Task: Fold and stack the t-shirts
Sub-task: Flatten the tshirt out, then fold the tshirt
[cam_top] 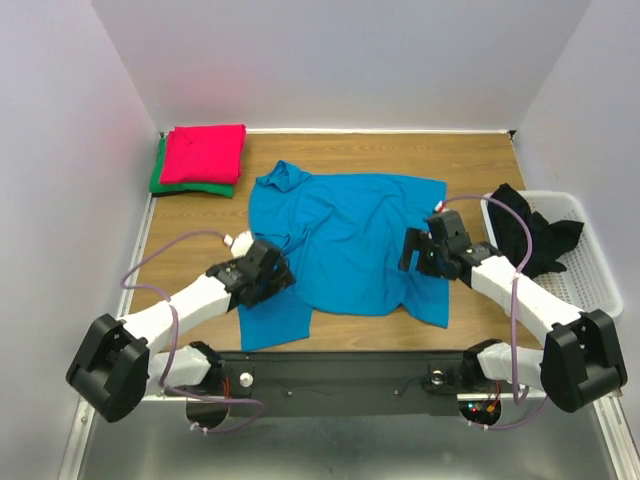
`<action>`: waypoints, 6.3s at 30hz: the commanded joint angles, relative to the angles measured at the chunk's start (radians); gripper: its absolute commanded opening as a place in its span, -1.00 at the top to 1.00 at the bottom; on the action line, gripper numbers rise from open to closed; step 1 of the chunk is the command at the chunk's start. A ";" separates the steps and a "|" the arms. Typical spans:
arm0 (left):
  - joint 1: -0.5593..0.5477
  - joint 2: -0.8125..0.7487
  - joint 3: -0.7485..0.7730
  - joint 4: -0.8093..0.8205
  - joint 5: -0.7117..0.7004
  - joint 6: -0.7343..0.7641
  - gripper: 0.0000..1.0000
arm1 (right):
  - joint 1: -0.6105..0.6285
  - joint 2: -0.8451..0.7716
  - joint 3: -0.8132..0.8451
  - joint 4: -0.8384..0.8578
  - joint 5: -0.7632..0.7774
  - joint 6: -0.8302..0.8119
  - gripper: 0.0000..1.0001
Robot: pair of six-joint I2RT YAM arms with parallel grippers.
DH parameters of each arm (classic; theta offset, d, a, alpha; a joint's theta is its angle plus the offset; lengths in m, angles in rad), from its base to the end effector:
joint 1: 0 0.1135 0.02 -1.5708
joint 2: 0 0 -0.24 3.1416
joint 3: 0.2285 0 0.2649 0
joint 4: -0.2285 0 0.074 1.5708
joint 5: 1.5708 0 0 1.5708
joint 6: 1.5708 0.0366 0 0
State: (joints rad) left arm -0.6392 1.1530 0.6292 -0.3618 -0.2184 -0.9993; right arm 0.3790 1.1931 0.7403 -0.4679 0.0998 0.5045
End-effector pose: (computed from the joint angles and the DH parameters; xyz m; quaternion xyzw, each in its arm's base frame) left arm 0.2018 -0.1401 0.1708 -0.2037 0.9146 -0.1739 0.3030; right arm 0.2397 0.0915 0.1898 0.0753 0.9436 0.0936 0.3085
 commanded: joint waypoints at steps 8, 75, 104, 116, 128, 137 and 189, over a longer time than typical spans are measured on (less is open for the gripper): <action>-0.149 0.052 -0.166 0.084 0.114 -0.202 -0.92 | -0.008 -0.021 -0.136 0.011 0.001 0.120 -1.00; 0.389 1.315 1.668 0.023 0.136 0.493 -0.97 | -0.269 0.901 0.828 0.000 0.052 -0.158 -1.00; 0.325 0.933 1.080 0.159 0.192 0.507 -0.97 | -0.288 0.889 0.976 0.003 0.064 -0.167 -1.00; 0.289 1.027 1.047 0.213 0.214 0.470 -0.97 | -0.288 0.976 0.996 0.003 0.072 -0.190 -1.00; 0.292 1.367 1.750 0.086 0.313 0.501 -0.97 | -0.293 0.991 0.984 0.002 0.103 -0.198 -1.00; 0.288 1.005 1.371 0.041 0.133 0.542 -0.97 | -0.302 0.961 0.982 0.000 0.113 -0.208 -1.00; 0.401 1.318 1.713 -0.104 0.211 0.619 -0.96 | -0.364 0.986 1.010 -0.012 0.013 -0.248 -1.00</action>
State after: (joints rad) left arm -0.2634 2.5553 2.2932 -0.4217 -0.0437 -0.3851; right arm 0.0246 2.2341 1.7424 -0.4625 0.1890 0.2844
